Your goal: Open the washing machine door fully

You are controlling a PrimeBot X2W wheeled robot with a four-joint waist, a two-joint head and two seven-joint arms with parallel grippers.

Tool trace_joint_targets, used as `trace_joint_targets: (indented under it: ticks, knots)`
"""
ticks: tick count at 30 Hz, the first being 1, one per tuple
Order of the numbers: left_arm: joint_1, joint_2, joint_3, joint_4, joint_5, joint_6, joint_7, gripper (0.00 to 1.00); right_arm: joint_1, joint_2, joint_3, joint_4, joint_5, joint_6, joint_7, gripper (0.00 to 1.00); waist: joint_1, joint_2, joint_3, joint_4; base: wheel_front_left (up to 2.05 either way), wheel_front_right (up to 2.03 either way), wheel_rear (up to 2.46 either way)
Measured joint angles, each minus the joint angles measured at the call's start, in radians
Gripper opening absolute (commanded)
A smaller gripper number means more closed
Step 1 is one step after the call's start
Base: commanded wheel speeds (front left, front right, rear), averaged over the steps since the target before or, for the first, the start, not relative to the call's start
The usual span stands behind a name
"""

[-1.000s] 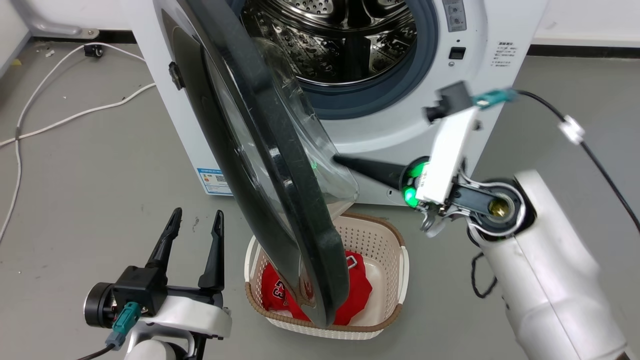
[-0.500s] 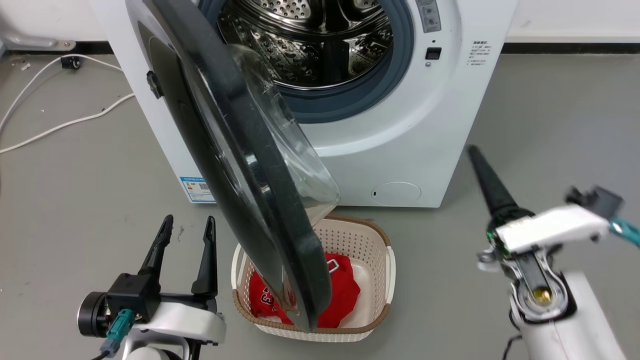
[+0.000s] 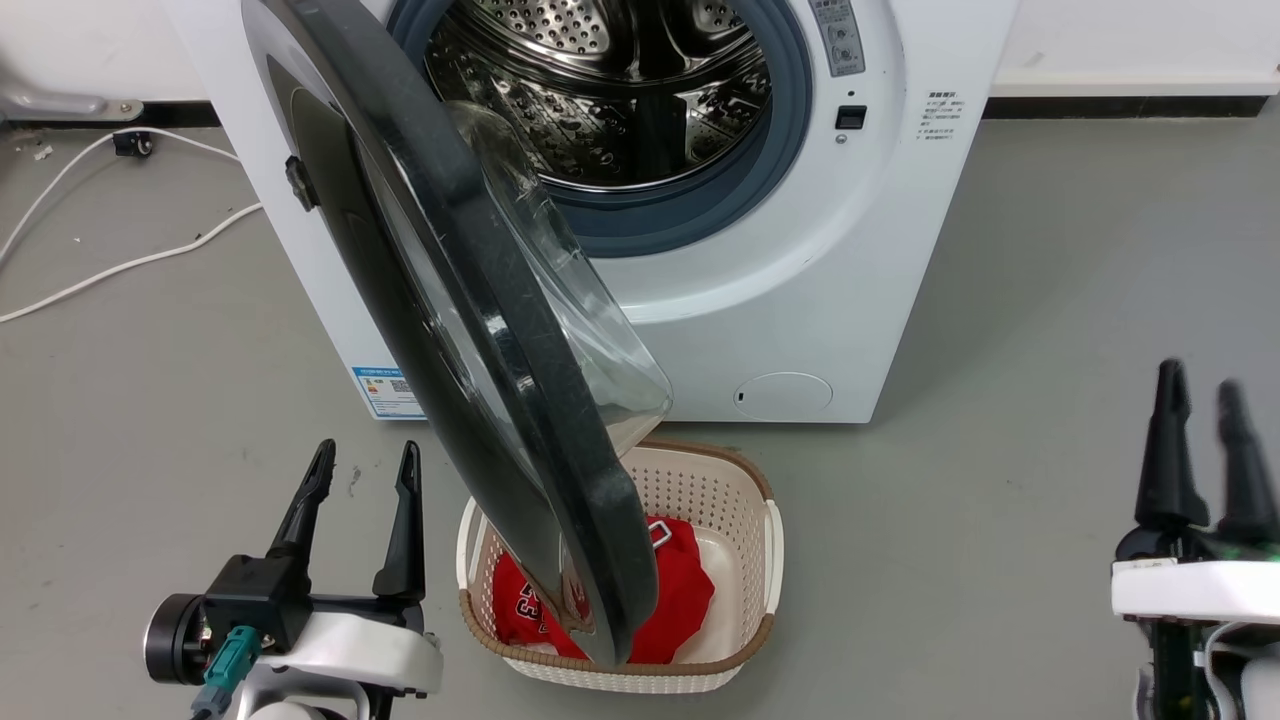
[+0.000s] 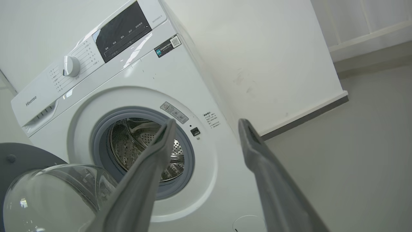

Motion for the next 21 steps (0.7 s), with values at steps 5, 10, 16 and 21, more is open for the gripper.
trace_joint_targets:
  ticks: [5, 10, 16, 21]
  knots:
    - [0.000, 0.000, 0.003, -0.004, 0.002, 0.000, 0.000, 1.00, 0.040, 0.002, -0.018, -0.176, -0.352, 0.000, -0.002, 1.00, 0.0000, 0.0000, 0.001, 0.000, 0.00, 0.00, 0.00]
    - [0.000, 0.000, 0.002, -0.005, 0.002, 0.000, 0.000, 1.00, 0.090, 0.002, 0.027, -0.266, -0.571, 0.000, -0.002, 1.00, -0.0001, 0.0000, -0.002, 0.000, 0.00, 0.00, 0.00]
    - [0.000, 0.001, 0.001, -0.007, 0.002, 0.000, 0.000, 1.00, 0.152, 0.002, 0.064, -0.261, -0.642, 0.000, 0.007, 1.00, 0.0000, 0.0000, 0.001, -0.001, 0.00, 0.00, 0.00]
    - [0.000, 0.001, -0.002, -0.007, 0.003, 0.000, 0.000, 1.00, 0.171, 0.003, 0.084, -0.172, -0.616, 0.000, 0.007, 1.00, 0.0000, 0.0000, 0.003, -0.002, 0.00, 0.00, 0.00]
